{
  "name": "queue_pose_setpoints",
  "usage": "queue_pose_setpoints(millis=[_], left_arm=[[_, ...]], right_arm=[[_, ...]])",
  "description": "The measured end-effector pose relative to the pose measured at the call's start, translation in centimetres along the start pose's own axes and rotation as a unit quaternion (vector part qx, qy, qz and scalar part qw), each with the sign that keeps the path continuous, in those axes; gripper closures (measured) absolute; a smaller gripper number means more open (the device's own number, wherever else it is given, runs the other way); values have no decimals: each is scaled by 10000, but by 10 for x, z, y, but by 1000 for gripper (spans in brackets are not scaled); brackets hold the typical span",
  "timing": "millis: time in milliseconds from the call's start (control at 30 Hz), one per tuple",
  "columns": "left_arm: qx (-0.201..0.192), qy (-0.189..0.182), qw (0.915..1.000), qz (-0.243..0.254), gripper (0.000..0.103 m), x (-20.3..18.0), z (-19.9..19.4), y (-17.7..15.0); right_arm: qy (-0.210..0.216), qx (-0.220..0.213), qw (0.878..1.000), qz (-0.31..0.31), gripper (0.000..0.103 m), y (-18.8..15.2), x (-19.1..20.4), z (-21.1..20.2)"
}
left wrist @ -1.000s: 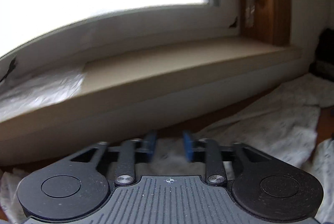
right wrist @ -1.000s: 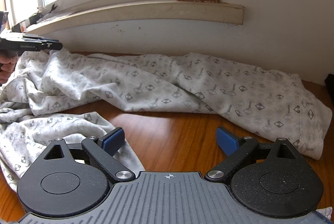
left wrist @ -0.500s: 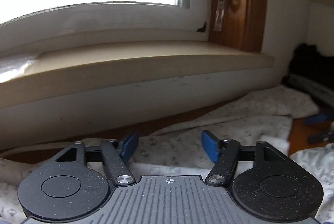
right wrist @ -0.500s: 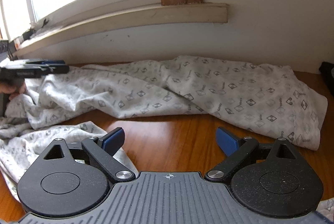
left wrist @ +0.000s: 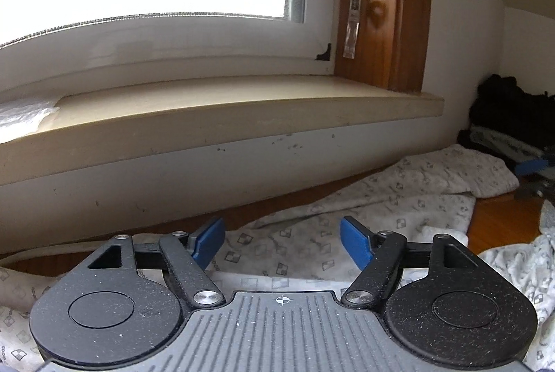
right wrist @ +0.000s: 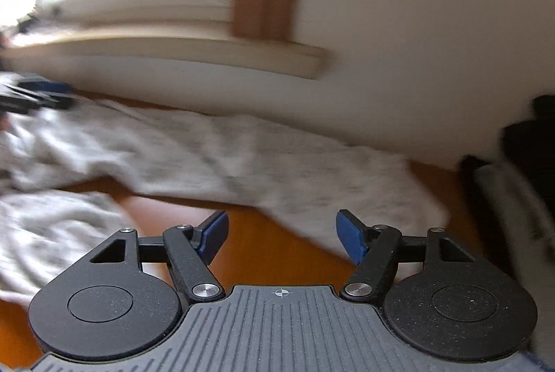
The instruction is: Fold clothes
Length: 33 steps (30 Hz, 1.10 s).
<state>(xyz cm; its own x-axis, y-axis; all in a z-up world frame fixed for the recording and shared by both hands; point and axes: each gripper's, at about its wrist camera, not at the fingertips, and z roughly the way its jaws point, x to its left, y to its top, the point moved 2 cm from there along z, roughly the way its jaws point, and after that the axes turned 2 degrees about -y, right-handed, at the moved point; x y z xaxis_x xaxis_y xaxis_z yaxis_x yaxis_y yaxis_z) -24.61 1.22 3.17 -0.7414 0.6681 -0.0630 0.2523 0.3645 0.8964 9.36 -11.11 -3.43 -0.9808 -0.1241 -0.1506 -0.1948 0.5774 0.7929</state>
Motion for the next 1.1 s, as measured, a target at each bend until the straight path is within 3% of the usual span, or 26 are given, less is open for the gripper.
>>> queue_pose_setpoints(millis=[100,200,300,400,567,667,767,900,1000,1100], left_arm=[[-4,17,10000,-49,26,3,-1,-1],[27,8,10000,-37,26,5,1,-1],[15,8,10000,-26,26,6,1,-1],[10,22,10000,1,26,7,2,-1],[-10,1,10000,-12,26,8,1,-1],[-8,1,10000,-29,26,9,1,0],[-1,7,10000,-22,25,9,1,0],[10,14,10000,-42,25,9,1,0],[18,15,10000,-42,25,9,1,0],[40,15,10000,-7,24,7,1,0]], right_arm=[[-185,223,9990,-332,49,-9,-14,17],[-299,258,9978,-539,52,-14,-23,25],[-307,380,9975,-506,100,-15,-35,29],[-523,386,9951,-749,101,-13,-42,19],[-693,-204,9966,-408,101,25,-74,-45],[-925,-530,9942,-159,101,59,-96,-62],[-1331,-684,9886,-161,101,86,-104,-43],[-1760,-609,9824,-148,100,97,-103,2],[-1406,-437,9891,72,97,85,-99,18],[-998,-251,9946,110,79,64,-91,22]])
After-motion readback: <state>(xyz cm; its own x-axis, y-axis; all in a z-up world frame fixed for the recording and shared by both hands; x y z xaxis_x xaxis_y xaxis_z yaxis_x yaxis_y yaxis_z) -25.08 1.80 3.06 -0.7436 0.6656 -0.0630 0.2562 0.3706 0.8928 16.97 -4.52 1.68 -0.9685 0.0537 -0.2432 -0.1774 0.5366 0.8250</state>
